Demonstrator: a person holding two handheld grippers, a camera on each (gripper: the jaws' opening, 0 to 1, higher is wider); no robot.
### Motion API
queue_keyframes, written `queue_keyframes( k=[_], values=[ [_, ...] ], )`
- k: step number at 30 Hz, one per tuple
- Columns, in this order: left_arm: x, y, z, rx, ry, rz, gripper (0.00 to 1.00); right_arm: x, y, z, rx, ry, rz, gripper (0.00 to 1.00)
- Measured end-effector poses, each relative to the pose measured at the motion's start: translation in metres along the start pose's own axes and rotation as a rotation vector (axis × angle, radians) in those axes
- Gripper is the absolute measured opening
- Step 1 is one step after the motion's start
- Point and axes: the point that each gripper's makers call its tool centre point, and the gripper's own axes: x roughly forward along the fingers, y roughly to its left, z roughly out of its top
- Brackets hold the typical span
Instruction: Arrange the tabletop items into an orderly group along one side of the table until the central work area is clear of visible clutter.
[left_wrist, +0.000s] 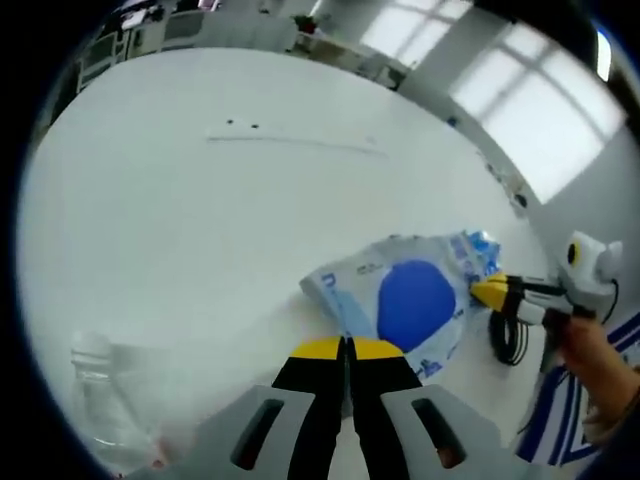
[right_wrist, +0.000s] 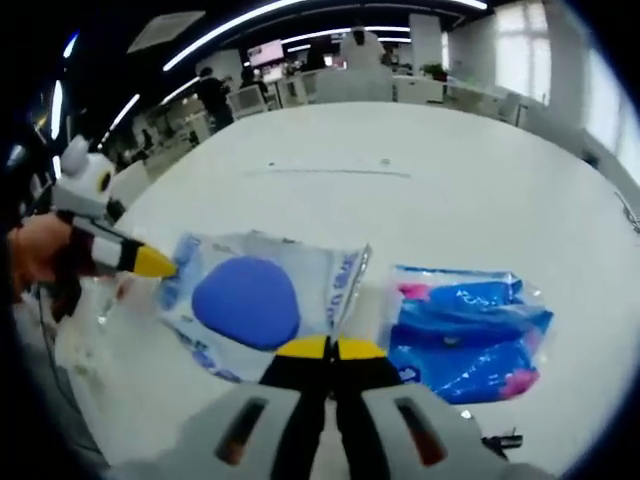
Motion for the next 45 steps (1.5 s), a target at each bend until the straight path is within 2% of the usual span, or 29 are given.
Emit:
queue_keyframes(
  k=[11,28,32,45],
  values=[
    [0.001,0.002,0.0,-0.015,-0.003,-0.002,0.0,-0.001,0.001,0.003,0.004,-0.012,-0.003,0.01],
    [0.001,0.003,0.0,-0.027,-0.008,-0.007,0.0,-0.005,0.001,0.006,-0.01,-0.017,-0.027,0.07],
    [0.001,0.002,0.0,-0.028,-0.01,-0.008,0.0,-0.008,-0.001,0.009,-0.01,-0.027,-0.041,0.11],
    [0.0,0.0,-0.001,-0.033,-0.012,-0.014,0.0,-0.016,-0.001,0.018,-0.035,-0.061,-0.06,0.13]
  ],
)
